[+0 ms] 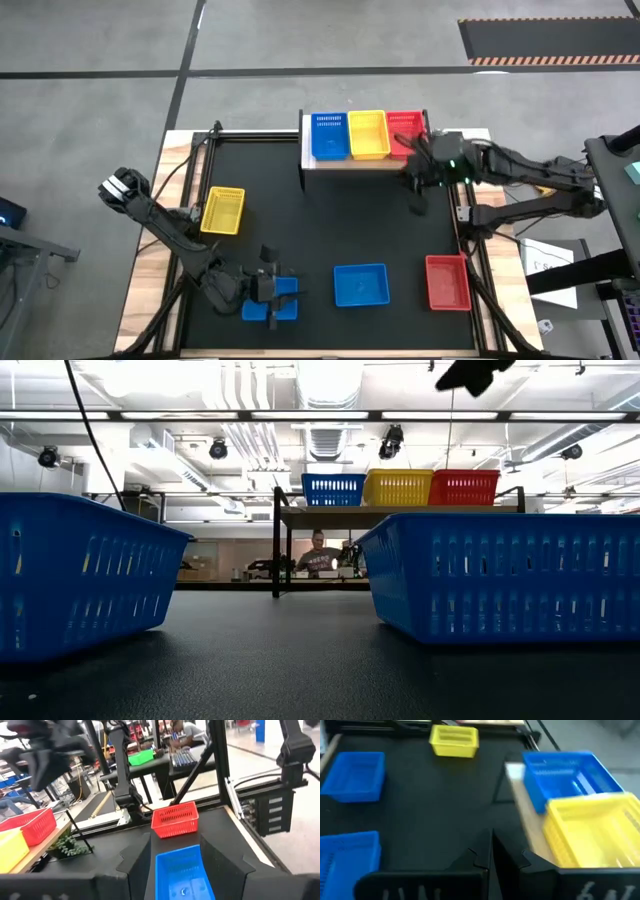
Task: Stack baskets on shelf by color
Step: Stack the yellow bin on top of the yellow bin on the shelf
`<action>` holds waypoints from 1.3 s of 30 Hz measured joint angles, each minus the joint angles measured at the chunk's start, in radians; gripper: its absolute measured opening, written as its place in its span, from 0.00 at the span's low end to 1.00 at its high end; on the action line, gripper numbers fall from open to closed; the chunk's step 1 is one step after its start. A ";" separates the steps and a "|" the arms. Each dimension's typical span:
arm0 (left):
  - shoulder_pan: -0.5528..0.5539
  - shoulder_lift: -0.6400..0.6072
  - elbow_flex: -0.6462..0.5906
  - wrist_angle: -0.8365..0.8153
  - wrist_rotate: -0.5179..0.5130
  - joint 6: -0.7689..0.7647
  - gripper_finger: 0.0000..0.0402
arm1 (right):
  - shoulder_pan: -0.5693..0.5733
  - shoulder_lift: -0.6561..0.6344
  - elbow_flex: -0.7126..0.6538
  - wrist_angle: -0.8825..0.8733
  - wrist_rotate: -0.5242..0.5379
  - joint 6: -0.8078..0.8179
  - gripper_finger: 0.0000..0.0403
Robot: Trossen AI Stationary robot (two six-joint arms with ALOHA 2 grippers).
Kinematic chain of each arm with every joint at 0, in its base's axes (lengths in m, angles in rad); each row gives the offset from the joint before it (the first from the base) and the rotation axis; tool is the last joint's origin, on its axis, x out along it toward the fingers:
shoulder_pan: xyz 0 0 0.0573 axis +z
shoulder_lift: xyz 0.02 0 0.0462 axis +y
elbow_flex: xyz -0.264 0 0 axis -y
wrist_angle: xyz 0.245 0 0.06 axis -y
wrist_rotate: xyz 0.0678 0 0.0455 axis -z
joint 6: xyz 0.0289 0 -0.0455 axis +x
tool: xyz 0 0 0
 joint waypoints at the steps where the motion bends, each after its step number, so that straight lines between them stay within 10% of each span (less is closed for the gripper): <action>1: 0.000 0.000 -0.006 0.017 0.000 0.000 0.39 | 0.038 -0.008 -0.014 0.013 0.021 0.001 0.02; 11: 0.006 0.000 -0.049 0.128 0.001 0.004 0.39 | 0.250 -0.019 -0.175 0.213 0.100 0.005 0.02; 39: 0.046 0.000 -0.059 0.117 0.001 0.000 0.39 | 0.311 0.097 -0.428 0.715 0.088 -0.076 0.02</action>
